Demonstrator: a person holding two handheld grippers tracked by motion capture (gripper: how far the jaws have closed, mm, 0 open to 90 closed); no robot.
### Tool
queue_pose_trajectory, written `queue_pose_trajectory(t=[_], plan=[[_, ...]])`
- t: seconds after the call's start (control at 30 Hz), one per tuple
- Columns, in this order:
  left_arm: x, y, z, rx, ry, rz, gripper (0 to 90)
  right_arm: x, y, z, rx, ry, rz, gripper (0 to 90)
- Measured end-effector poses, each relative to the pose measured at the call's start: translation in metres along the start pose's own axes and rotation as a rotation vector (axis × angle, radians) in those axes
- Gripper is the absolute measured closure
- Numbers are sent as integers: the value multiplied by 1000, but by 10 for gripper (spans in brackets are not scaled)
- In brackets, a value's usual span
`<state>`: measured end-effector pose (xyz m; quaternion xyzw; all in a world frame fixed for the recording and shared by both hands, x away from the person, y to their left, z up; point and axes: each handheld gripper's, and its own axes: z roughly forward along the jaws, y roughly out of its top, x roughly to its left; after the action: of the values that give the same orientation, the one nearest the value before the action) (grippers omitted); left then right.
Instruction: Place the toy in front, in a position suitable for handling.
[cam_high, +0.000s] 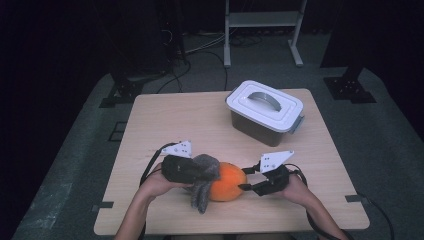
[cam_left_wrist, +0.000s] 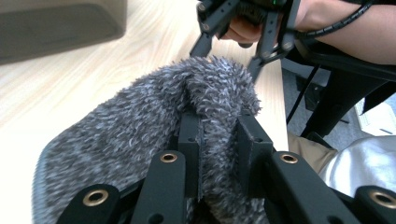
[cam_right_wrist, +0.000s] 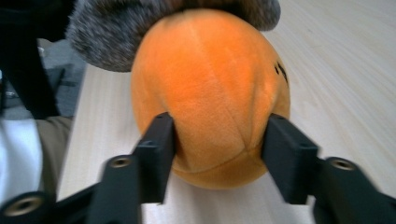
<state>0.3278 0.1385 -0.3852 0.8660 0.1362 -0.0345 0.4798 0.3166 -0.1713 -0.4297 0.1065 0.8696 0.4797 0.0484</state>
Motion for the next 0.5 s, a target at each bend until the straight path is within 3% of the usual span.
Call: queue_pose_trajectory(t=[0.2, 0.23, 0.3, 0.37, 0.5], plan=[[-4, 13, 19, 3, -38, 26, 743, 9, 14, -5, -83, -39, -35, 331], [-5, 15, 22, 7, -38, 28, 742, 12, 17, -2, -92, -41, -53, 346], [-6, 19, 25, 26, -29, 46, 742, 14, 19, 4, -61, -45, -80, 396], [-5, 20, 25, 29, -21, 48, 742, 12, 15, 7, -39, -53, -95, 529], [-2, 18, 15, 7, -5, 32, 742, 5, 8, -1, -22, -62, -94, 590]])
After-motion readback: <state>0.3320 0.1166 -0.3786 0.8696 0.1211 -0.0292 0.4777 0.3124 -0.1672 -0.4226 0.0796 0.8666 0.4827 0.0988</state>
